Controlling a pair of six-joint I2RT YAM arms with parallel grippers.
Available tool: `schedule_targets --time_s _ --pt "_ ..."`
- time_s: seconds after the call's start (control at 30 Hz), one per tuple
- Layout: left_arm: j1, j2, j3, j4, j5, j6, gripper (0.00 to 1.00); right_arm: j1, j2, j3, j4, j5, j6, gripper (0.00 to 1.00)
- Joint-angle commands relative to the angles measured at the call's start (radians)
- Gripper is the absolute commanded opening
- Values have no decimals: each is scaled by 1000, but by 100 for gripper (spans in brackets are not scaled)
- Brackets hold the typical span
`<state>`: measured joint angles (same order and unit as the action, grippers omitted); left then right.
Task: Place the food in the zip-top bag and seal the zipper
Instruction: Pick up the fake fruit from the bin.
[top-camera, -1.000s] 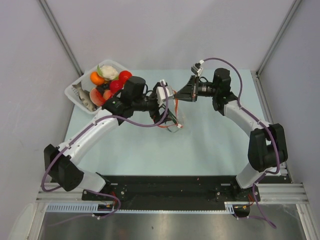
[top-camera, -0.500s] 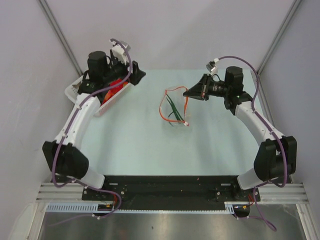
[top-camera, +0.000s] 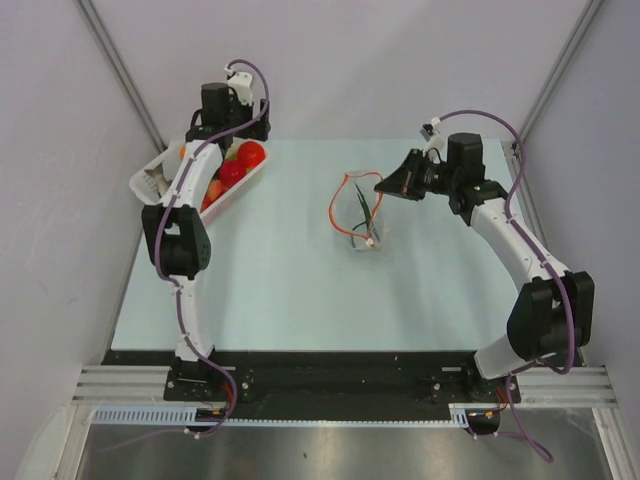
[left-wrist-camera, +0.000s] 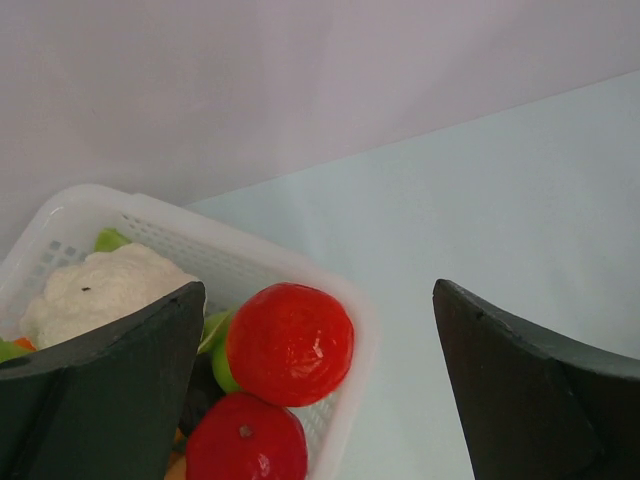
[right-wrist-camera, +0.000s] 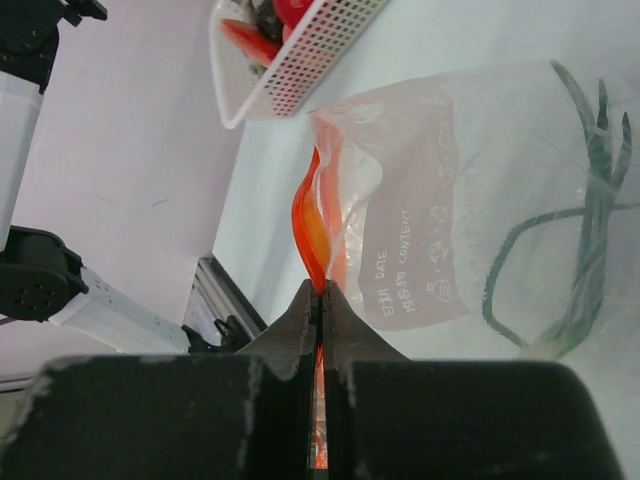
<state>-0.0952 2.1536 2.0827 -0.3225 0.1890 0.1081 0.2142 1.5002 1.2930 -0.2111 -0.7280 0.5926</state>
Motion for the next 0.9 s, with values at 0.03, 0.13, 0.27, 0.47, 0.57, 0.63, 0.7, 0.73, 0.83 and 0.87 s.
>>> schedule_targets --time_s 0.03,0.13,0.27,0.47,0.57,0.63,0.7,0.73,0.83,0.87 --pt "8 103 131 -65 -27 50 100 -2 78 75 -19 39 -76 0" --pt "9 140 128 -64 -32 48 100 -7 113 107 -36 42 -93 0" --pt "17 173 106 -67 -37 41 100 -10 152 135 -40 33 -85 0" --pt "37 161 10 -53 -33 -8 100 -10 189 169 -60 29 -100 0" --pt "49 137 -44 -29 -20 -28 98 -10 204 175 -51 19 -94 0" --pt "57 129 -58 -23 -16 -38 98 -9 210 178 -51 16 -93 0" --pt "60 130 -58 -26 -11 -42 99 -6 216 184 -51 15 -97 0" --pt "60 132 -56 -30 -8 -41 100 -6 218 186 -56 15 -99 0" --pt "61 126 -52 -43 -3 -38 92 -3 224 196 -68 15 -112 0" --pt "61 120 -52 -44 0 -42 86 -3 223 201 -70 15 -114 0"
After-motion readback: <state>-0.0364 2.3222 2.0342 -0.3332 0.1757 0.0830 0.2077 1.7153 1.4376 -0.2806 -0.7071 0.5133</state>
